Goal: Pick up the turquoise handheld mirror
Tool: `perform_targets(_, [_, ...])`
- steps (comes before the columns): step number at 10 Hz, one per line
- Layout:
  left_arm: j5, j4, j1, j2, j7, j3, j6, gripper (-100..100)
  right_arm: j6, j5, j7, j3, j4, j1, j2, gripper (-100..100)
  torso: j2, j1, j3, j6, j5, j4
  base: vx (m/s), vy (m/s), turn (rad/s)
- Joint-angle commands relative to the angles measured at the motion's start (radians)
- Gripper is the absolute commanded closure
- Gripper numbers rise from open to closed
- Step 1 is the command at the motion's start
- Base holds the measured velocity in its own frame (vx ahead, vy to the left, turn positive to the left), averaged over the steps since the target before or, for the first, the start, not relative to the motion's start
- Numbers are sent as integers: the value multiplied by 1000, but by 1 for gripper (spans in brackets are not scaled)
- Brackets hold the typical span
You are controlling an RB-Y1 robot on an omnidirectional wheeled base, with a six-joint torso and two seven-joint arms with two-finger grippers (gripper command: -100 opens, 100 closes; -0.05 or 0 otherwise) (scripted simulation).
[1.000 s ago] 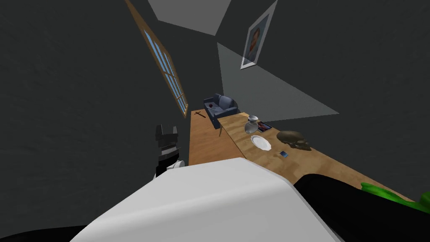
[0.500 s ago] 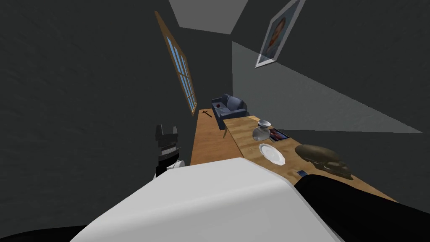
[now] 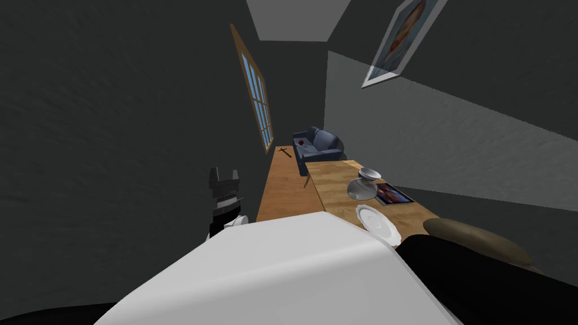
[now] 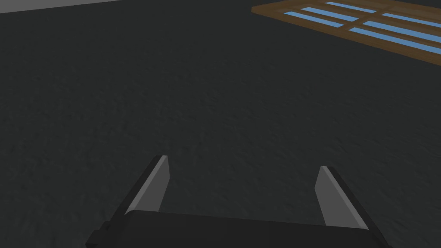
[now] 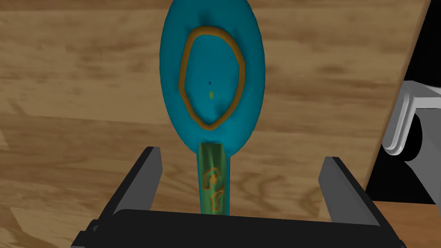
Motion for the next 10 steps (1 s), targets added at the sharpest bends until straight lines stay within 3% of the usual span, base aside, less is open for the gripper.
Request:
perform_targets(1, [0,0,0,0,0,0,0,0,10,25,-10,3,2,-34,15,-100,0,0,0,0,0,0,2,-99,200])
perform_targets(2, [0,0,0,0,0,0,0,0,6,16,-5,7,12,-29,14,-100,1,0,1,0,0,0,-4,-47,44])
perform_targets(3, [0,0,0,0,0,0,0,0,7,18,-6,7,13,-33,15,0,2,3,1,1,1,0,1,-10,-5])
perform_targets(4, [0,0,0,0,0,0,0,0,7,22,-7,19,40,-56,37,-100,2,6,1,1,1,0,-8,-14,58])
perform_targets(8, [0,0,0,0,0,0,0,0,7,32,-7,45,105,-110,87,-100,3,6,2,1,1,1,-18,-19,35])
perform_targets(9, [0,0,0,0,0,0,0,0,6,30,-7,41,96,-101,80,-100,3,5,2,1,0,1,-6,-7,10])
perform_targets(10, [0,0,0,0,0,0,0,0,4,30,-7,42,98,-103,81,100,4,4,3,1,-1,2,0,0,0])
